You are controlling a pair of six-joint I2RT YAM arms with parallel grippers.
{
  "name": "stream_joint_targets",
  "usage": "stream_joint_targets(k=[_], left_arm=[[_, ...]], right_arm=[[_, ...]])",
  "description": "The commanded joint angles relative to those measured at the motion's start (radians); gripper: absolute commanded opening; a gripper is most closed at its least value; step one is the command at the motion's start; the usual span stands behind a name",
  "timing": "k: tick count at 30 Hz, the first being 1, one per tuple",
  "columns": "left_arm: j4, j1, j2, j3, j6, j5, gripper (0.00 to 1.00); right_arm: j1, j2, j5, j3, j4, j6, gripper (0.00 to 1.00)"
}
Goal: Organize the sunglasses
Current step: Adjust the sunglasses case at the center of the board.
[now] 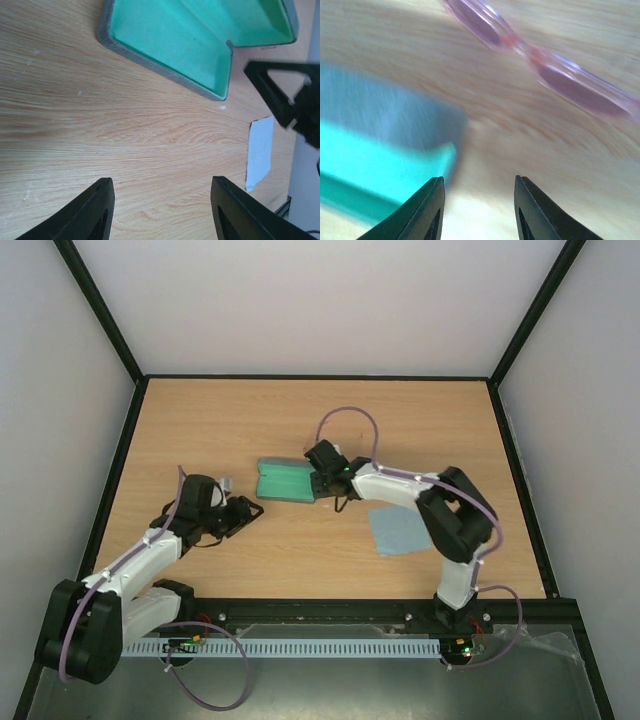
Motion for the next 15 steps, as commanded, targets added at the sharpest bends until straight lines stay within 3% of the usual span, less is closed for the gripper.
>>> stream_joint_targets(k=[1, 8, 10, 12, 15], left_arm=[[-0.033, 0.006, -0.041, 0.023, 0.014, 0.017, 0.59], [-0.064, 0.002, -0.049, 0.078, 0.029, 0.042, 0.74], [-0.067, 0.001, -0.043, 0.095, 0.037, 0.055, 0.80], [-0.077, 0.000, -0.042, 0.117, 0.044, 0.059, 0.95], [-0.136, -0.004, -0.044, 0.171, 0.050, 0.057, 0.99]], right_arm=[[0.003, -0.230, 0.033, -0.123, -0.118, 0.025, 0.41], [-0.036, -0.454, -0.034, -0.248, -0.262, 0.050, 0.49], [-0.082, -0.518, -0.075, -0.293, -0.276, 0.057, 0.54], [-0.143, -0.578, -0.111, -0.332, -0.281, 0.061, 0.57], [-0.249, -0.630, -0.184, -0.349, -0.298, 0.063, 0.58]])
